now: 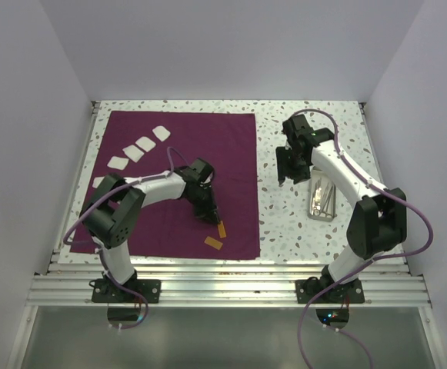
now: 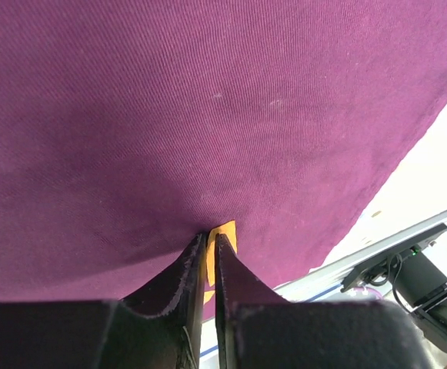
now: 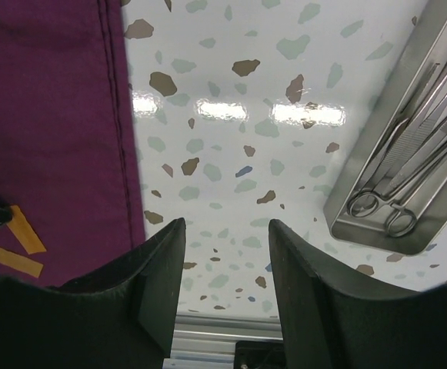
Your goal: Prepare the surgical pack
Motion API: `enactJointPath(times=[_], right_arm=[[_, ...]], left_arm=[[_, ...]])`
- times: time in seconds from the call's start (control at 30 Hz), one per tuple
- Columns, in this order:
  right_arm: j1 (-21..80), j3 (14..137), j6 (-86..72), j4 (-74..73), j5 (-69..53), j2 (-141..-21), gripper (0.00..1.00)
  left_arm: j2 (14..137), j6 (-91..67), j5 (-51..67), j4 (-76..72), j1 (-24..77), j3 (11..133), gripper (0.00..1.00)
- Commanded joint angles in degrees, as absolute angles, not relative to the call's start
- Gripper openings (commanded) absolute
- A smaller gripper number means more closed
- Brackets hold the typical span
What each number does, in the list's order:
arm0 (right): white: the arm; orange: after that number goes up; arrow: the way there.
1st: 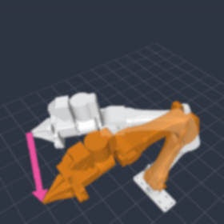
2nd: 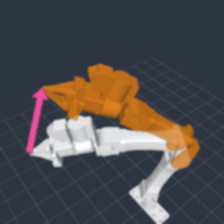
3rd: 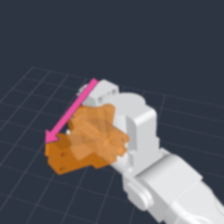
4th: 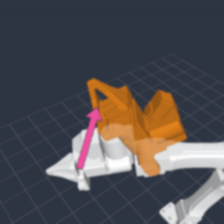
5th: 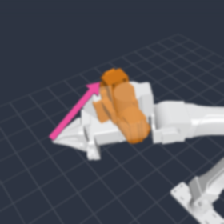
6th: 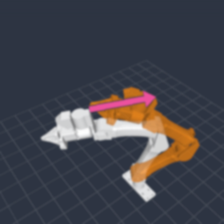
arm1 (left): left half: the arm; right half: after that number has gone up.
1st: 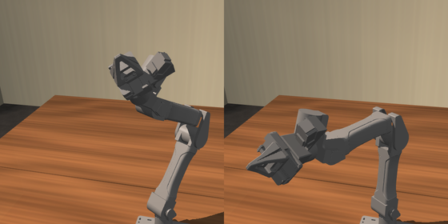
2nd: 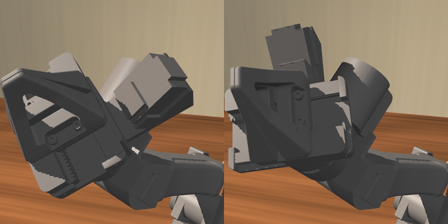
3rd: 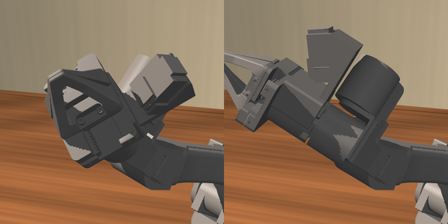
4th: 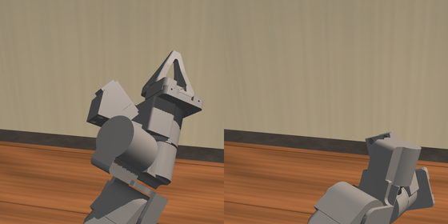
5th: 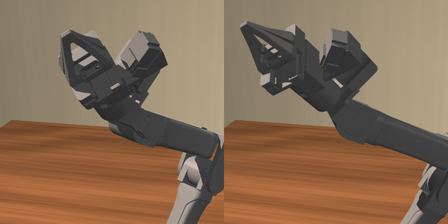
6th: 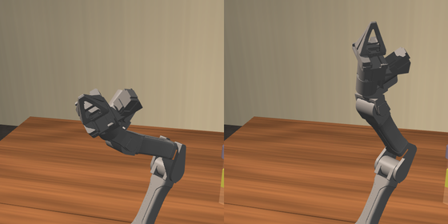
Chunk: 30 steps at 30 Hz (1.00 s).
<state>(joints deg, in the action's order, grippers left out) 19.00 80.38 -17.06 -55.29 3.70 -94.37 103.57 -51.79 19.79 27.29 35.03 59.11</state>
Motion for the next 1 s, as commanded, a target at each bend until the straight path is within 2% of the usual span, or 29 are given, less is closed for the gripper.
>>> enactJointPath(times=[0.0,0.1,0.17,0.3,0.33,0.57,0.77,0.97], right_arm=[[19.1,80.2,-16.3,-54.0,2.6,-92.8,0.51],[19.2,79.7,-16.3,-54.0,0.9,-93.2,0.51],[19.7,79.4,-16.1,-53.6,0.1,-93.3,0.51],[20.2,73.9,-14.9,-49.7,-16.0,-92.3,0.52],[20.2,72.5,-14.6,-48.8,-23.7,-92.3,0.52],[21.6,62.2,-15.7,-36.0,-46.7,-90.5,0.52],[22.4,56.8,-21.4,-23.8,-54.5,-87.2,0.58],[23.4,55.2,-24.9,-18.6,-56.9,-86.2,0.57]], left_arm=[[105.2,-49.8,17.6,27.9,35.4,61.3,0.12],[105.6,-48.9,18.0,27.5,35.8,61.4,0.00],[105.5,-46.8,18.0,28.8,35.9,62.7,0.00],[102.1,-43.8,17.7,28.7,35.9,63.5,0.00],[100.3,-43.2,18.0,28.3,36.0,63.5,0.00],[94.0,-42.6,27.0,20.7,35.9,61.8,0.00],[91.1,-44.4,32.8,15.3,35.9,62.2,0.00],[90.2,-46.6,36.8,11.4,35.9,62.7,0.00]])
